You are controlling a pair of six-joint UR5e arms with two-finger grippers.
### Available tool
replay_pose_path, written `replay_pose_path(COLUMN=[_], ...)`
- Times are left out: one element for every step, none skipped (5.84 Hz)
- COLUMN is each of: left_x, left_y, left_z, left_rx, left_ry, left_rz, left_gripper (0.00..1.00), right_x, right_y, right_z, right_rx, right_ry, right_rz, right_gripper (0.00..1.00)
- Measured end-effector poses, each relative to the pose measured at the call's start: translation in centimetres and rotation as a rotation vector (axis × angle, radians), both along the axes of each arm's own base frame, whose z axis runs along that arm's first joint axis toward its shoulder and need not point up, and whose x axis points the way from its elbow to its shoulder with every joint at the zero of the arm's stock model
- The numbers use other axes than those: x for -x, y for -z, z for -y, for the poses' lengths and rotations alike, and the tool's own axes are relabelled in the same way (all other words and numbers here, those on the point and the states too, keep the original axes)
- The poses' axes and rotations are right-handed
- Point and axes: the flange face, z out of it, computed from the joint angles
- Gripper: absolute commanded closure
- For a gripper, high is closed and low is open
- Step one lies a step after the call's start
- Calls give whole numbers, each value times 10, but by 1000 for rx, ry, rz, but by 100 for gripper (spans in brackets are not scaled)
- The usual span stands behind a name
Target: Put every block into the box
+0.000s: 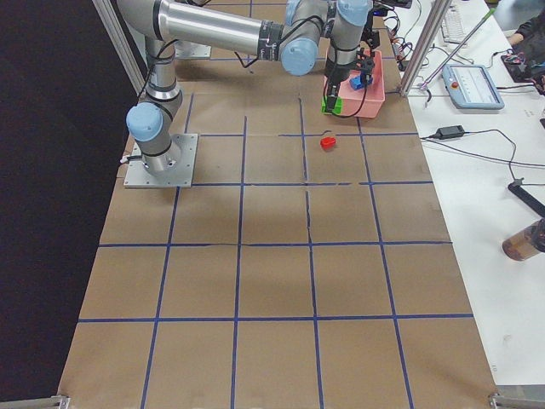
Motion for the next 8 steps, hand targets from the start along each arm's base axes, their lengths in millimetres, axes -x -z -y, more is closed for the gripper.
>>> replay_pose_path(left_x=[-12, -40, -79, -127, -188, -259, -339, -412], left_y=[-12, -26, -36, -44, -45, -42, -37, -27], left_z=[-11, -22, -33, -47, -66, -88, -110, -131], left_rx=[6, 23, 36, 45, 45, 32, 19, 5], left_ry=[14, 45, 89, 148, 247, 353, 448, 531], left_rz=[17, 56, 99, 154, 242, 320, 366, 392], left_gripper=[2, 2, 2, 2, 2, 2, 2, 2], right_x=[-4, -24, -64, -112, -165, -216, -254, -276], right_y=[0, 1, 4, 12, 29, 59, 95, 126], right_z=[2, 9, 20, 32, 44, 57, 68, 77], right_rx=[4, 26, 58, 78, 94, 118, 152, 179], right_ry=[-3, -11, -12, -3, 8, 24, 34, 34], right_rz=[0, -4, -6, -3, 4, 15, 29, 40], right_gripper=[91, 91, 91, 91, 91, 91, 91, 72])
